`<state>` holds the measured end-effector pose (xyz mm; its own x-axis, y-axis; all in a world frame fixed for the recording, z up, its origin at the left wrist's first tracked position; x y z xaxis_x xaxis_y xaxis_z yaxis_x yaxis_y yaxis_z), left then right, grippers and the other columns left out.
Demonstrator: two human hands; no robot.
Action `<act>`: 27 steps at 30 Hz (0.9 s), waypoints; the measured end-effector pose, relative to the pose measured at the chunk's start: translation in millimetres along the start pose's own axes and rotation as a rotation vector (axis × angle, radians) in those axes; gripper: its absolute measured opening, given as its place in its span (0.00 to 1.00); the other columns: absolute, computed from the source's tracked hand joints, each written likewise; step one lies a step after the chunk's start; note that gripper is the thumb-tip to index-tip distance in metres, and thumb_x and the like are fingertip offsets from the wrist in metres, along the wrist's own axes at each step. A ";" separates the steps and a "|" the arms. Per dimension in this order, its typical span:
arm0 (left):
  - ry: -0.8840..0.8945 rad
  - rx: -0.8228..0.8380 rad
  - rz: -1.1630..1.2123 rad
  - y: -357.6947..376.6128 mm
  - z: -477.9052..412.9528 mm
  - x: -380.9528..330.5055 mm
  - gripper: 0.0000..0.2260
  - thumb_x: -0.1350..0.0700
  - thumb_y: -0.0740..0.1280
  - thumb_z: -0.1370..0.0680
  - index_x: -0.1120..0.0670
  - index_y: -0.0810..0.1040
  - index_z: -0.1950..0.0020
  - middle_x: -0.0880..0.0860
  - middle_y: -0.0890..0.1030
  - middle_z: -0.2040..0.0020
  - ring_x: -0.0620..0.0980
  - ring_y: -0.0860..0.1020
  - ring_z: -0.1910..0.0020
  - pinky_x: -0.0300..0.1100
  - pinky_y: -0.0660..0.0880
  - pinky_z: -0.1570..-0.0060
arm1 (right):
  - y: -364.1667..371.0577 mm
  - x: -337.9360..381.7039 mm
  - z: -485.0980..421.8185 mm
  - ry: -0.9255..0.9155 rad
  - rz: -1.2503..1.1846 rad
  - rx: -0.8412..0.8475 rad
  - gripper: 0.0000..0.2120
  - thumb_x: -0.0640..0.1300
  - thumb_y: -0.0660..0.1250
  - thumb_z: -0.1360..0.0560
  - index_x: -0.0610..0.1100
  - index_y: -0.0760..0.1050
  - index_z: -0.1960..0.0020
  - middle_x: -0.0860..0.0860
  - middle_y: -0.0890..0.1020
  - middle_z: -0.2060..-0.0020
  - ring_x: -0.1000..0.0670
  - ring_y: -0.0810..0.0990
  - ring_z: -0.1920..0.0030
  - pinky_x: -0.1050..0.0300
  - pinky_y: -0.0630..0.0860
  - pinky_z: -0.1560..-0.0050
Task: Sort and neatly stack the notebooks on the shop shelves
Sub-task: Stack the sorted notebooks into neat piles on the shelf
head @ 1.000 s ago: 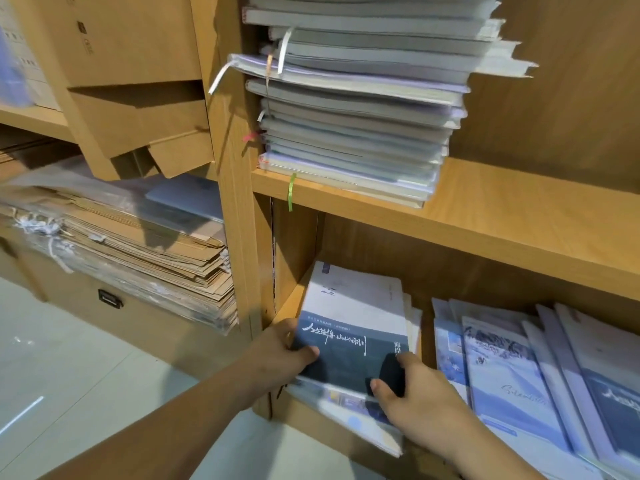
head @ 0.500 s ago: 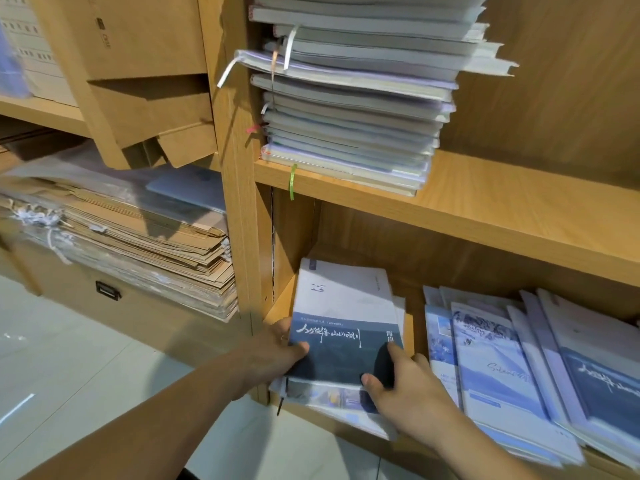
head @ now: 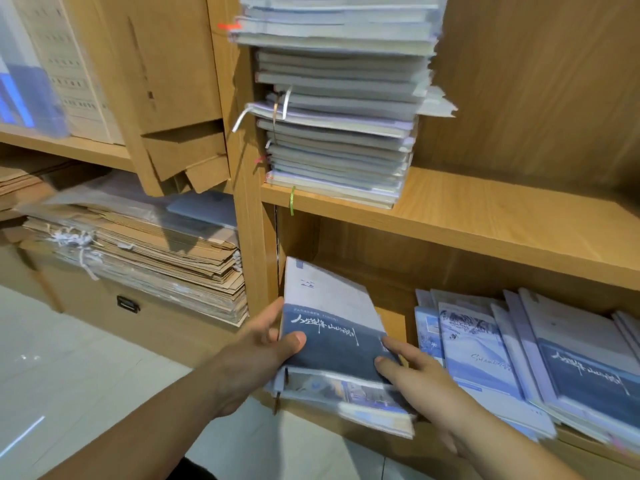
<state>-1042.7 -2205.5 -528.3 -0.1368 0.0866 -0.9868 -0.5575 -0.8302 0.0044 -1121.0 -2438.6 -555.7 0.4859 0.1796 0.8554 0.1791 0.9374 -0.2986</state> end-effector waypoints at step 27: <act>0.361 0.109 -0.407 127.1 102.4 -234.2 0.17 0.51 0.70 0.19 0.47 0.69 0.32 0.54 0.87 0.48 0.50 0.86 0.52 0.52 0.81 0.47 | -180.0 147.4 267.6 -0.510 0.113 -0.363 0.24 0.54 0.75 0.27 0.61 0.70 0.35 0.53 0.85 0.56 0.51 0.86 0.65 0.61 0.77 0.70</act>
<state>-1165.3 -2274.9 -280.0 0.3864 0.1782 -0.9050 -0.5905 -0.7059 -0.3911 -1310.6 -2501.1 -262.6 0.0665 0.4746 0.8777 0.4731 0.7595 -0.4465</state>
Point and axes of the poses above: each hand's wrist, its own z-axis away from the middle knuckle, its own y-axis out of the palm, x = y × z, the point moved 6 cm from there along -z, towards the middle knuckle
